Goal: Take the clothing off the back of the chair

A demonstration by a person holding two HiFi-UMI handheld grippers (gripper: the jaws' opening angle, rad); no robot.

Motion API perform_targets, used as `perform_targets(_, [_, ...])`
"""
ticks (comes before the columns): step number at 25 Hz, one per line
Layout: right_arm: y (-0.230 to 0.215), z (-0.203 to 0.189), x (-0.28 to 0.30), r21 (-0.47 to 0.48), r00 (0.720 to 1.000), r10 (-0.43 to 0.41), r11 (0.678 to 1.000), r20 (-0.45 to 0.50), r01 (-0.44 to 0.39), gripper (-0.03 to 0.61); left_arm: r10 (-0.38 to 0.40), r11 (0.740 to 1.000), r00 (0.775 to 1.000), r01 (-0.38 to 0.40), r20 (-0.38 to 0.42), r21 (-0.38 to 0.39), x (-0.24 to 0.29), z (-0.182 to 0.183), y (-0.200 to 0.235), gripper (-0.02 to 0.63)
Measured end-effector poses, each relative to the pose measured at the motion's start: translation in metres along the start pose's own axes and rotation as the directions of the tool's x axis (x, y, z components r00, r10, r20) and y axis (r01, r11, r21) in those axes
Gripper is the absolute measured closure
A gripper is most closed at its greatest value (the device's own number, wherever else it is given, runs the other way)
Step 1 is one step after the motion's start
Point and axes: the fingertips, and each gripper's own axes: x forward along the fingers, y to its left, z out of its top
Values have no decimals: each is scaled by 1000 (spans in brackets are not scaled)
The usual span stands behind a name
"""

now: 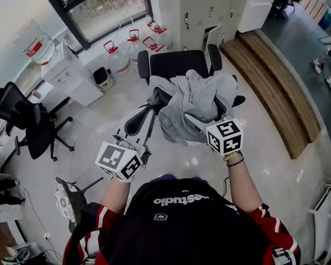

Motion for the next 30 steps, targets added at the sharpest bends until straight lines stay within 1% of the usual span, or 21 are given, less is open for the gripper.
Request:
perform_targets(4, [4,-3,13,-67,998,-45,997,-47,41,57,6,1000,1000,-6,4,-6,-2,1,11,577])
perform_targets(6, [4,-5,13,-84,996,-67,995,-60,62,70,10,1000,1000,-10,6,-4,-5,3,13,577])
perform_targets(8, [3,-8,12,-98,995,-78,993,-68,71,139,11,1000,1000,-11,7,-1,-7,3,12,577])
perform_targets(10, [4,-11,12,-104,995,-63,993,-79,54,170,10,1000,1000,-10,6,3,-7,3,10,577])
perform_targets(14, [11,-10,10,-91,996,-9,996,-85,2,262,15,1000,1000,-15,9,3,-8,6,7,577])
perform_targets(15, [13,-8,8,-71,997,4,997,-77,-9,295,15,1000,1000,-16,9,4,-9,7,6,577])
perform_targets(17, [16,-2,4,-27,998,32,999,-60,-34,408,16,1000,1000,-16,10,3,-12,11,4,577])
perform_targets(18, [17,0,2,-17,998,42,999,-55,-43,436,16,1000,1000,-16,11,2,-13,13,2,577])
perform_targets(19, [18,1,0,-15,998,48,999,-51,-49,450,17,1000,1000,-17,12,1,-14,15,-1,577])
perform_targets(21, [18,4,-2,-9,998,51,999,-40,-51,519,21,1000,1000,-21,16,1,-16,17,-4,577])
perform_targets(25, [17,7,-8,-21,999,33,999,-14,-33,537,33,999,999,-33,25,1,-24,16,-7,577])
perform_targets(30, [23,15,-23,3,999,31,1000,38,-31,540,42,999,998,-42,37,-2,-39,18,-9,577])
